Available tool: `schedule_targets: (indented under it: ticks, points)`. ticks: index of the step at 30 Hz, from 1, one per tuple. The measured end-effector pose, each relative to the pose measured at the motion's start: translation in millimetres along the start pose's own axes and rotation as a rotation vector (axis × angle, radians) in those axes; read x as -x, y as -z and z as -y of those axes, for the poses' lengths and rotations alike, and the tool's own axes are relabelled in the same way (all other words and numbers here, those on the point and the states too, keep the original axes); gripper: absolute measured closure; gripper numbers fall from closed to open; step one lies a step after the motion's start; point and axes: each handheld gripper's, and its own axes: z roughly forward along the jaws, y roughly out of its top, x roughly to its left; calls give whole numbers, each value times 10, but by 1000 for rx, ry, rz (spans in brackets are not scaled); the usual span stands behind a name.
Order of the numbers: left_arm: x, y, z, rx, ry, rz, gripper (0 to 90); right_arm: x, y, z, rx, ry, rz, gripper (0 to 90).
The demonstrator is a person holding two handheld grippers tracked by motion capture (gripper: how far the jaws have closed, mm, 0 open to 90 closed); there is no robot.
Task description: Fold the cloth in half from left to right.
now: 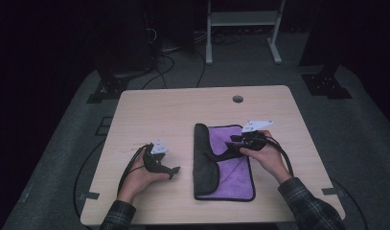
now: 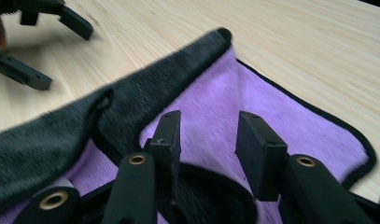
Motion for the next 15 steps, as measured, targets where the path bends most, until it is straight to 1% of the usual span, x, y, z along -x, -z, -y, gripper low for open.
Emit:
schedule_targets:
  ticks: [1,2,3,4,7,8,9,12,13,15]
  points:
    - [0,0,0,0,0,0,0,-37,-41,-39,-1,7,-10,596]
    - [0,0,0,0,0,0,0,-37,-41,-39,-1,7,-10,596]
    - [0,0,0,0,0,0,0,-71,-93,-70,-3,20,-21,594]
    - [0,0,0,0,0,0,0,-71,-93,-70,-3,20,-21,594]
    - [0,0,0,0,0,0,0,-126,-166,-93,-14,33,-44,586]
    - [1,0,0,0,1,0,0,-162,-208,-93,-24,44,-61,575]
    - [0,0,0,0,1,-1,0,-162,-208,-93,-24,44,-61,575]
    - [2,-3,-2,0,4,-5,0,-231,-277,-66,-48,56,-85,571]
    - [3,-4,-3,1,4,-7,0,-241,-295,-54,-52,65,-94,572]
    - [3,-4,-3,1,5,-7,0,-255,-308,-44,-56,68,-100,575]
